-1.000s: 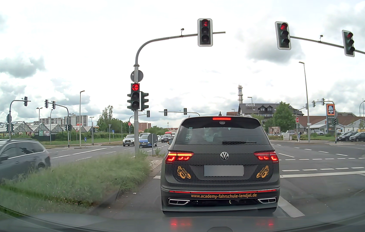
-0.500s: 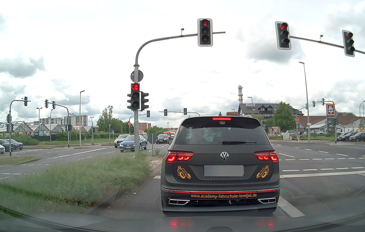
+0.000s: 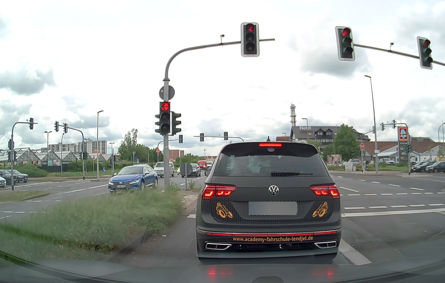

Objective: Follow the waypoints while adhering to traffic rules and regulations

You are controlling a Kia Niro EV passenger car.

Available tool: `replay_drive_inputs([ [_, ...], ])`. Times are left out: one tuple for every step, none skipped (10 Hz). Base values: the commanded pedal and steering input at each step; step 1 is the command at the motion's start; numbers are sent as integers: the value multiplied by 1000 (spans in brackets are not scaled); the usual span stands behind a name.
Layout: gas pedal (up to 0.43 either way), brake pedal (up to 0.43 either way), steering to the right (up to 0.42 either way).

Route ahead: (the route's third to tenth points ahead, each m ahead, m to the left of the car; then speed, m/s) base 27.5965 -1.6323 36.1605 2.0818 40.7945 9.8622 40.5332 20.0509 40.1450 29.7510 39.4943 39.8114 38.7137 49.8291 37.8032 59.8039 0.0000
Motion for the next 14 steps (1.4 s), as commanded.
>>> replay_drive_inputs([
  [0,262,3],
  [0,262,3],
  [0,262,3],
  [0,262,3],
  [0,262,3],
  [0,262,3],
  [0,262,3],
  [0,262,3],
  [0,262,3],
  [0,262,3],
  [0,262,3],
  [0,262,3],
  [0,262,3],
  [0,262,3],
])
